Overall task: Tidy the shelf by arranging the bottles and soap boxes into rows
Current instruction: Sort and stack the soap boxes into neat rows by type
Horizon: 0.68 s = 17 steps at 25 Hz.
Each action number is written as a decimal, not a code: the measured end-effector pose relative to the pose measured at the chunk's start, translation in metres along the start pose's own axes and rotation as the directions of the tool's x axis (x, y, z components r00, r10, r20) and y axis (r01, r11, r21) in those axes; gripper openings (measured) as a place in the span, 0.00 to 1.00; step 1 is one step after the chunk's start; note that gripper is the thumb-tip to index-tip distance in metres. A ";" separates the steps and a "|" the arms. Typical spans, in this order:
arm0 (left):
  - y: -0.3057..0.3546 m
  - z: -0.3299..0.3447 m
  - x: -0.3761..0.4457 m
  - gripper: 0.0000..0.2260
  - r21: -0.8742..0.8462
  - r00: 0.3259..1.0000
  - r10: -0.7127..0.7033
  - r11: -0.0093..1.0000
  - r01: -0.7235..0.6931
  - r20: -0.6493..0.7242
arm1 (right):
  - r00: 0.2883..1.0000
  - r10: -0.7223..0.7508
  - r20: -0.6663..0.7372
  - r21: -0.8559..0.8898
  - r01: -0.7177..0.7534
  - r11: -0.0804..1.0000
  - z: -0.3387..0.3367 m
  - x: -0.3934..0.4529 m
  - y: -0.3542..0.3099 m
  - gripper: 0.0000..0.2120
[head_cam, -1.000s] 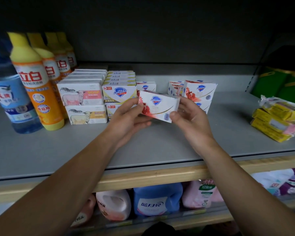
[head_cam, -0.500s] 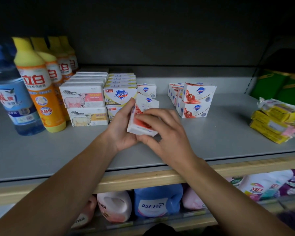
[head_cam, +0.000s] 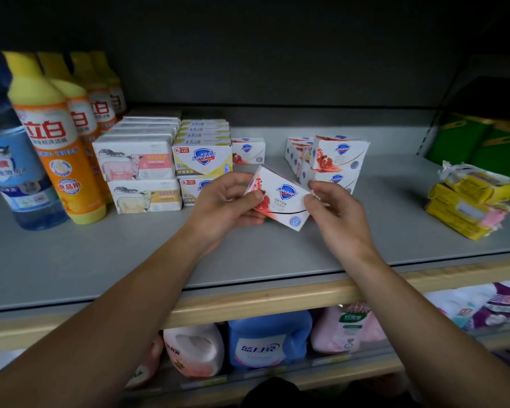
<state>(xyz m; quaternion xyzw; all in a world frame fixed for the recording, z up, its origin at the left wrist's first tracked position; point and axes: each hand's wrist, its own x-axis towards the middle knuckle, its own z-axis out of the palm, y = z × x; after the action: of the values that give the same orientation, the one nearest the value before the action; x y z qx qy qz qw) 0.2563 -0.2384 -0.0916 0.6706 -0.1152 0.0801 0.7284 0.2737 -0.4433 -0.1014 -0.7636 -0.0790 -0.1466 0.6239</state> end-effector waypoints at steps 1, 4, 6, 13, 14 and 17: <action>-0.001 0.000 0.000 0.10 0.023 1.000 0.007 1.000 -0.007 -0.005 | 1.000 0.009 0.021 -0.008 -0.008 1.000 -0.001 0.000 0.002 0.09; -0.003 -0.001 0.000 0.11 0.068 0.999 0.043 0.997 -0.042 -0.013 | 0.994 -0.039 0.106 -0.034 0.043 0.999 0.002 -0.002 -0.001 0.12; 0.002 0.001 -0.003 0.12 0.142 0.997 0.081 0.987 -0.081 0.005 | 0.977 -0.113 0.181 -0.066 0.127 0.990 0.004 0.000 -0.010 0.13; 0.035 -0.009 0.010 0.11 0.749 0.899 0.412 0.640 -0.172 -0.145 | 0.970 -0.146 0.194 -0.148 0.176 0.973 0.005 0.030 -0.029 0.15; 0.042 -0.013 0.015 0.14 0.852 0.842 0.524 0.493 -0.177 -0.129 | 0.972 -0.160 0.173 -0.178 0.191 0.965 0.008 0.036 -0.029 0.15; 0.052 -0.035 0.033 0.20 0.989 0.819 0.571 0.145 -0.036 -0.054 | 0.959 -0.229 0.164 -0.359 0.274 0.892 0.024 0.060 -0.028 0.16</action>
<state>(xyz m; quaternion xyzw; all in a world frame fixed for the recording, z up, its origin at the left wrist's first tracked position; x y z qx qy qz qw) 0.2765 -0.2003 -0.0354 0.8961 -0.0169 0.4268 0.1208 0.3245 -0.4175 -0.0600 -0.8598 -0.1840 -0.1938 0.4351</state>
